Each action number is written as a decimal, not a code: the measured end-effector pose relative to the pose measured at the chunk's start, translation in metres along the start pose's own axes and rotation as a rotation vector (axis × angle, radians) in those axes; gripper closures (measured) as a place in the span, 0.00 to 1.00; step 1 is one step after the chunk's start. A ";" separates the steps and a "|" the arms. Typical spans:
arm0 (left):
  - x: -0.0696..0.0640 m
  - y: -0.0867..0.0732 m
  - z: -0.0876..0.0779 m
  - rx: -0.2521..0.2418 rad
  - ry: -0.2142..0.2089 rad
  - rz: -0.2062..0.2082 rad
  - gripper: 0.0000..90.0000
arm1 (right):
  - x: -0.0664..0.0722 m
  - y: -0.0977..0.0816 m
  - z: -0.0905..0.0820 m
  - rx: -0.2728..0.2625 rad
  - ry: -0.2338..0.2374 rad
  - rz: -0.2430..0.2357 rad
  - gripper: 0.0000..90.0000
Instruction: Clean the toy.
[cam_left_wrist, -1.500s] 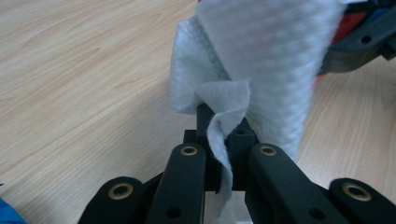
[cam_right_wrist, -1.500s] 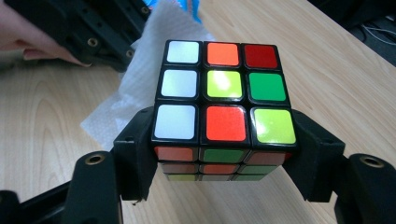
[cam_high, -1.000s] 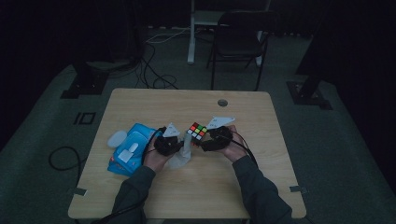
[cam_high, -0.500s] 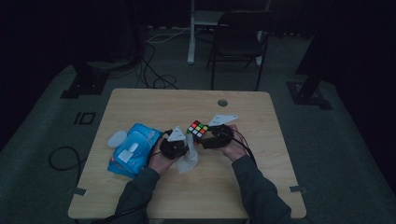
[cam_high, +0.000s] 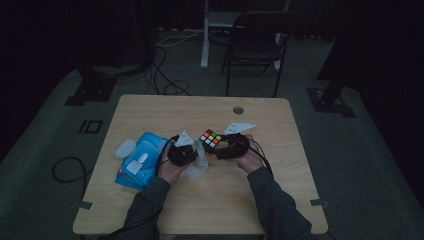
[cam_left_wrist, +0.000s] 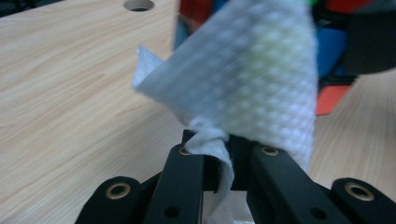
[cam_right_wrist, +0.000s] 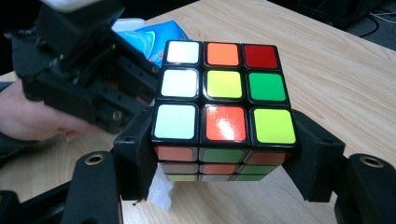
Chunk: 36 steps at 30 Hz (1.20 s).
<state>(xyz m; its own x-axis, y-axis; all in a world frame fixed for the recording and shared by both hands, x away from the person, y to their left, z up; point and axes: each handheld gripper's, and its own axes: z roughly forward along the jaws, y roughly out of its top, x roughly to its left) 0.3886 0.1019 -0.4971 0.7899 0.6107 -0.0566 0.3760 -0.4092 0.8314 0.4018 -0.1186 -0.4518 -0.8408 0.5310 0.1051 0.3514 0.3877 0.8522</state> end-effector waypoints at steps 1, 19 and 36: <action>-0.003 0.001 0.001 0.005 -0.010 0.012 0.97 | 0.000 0.000 0.000 -0.003 -0.001 0.003 0.38; -0.039 0.008 0.004 -0.002 -0.045 0.101 0.97 | -0.002 0.001 0.005 0.016 -0.114 0.037 0.38; -0.040 0.011 0.007 -0.073 -0.018 0.032 0.98 | 0.001 0.000 0.011 0.018 -0.121 0.055 0.38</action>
<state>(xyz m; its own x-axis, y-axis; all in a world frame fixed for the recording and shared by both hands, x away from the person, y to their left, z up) 0.3648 0.0686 -0.4892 0.8098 0.5854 -0.0391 0.3149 -0.3774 0.8709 0.4058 -0.1094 -0.4572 -0.7645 0.6386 0.0875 0.4038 0.3688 0.8372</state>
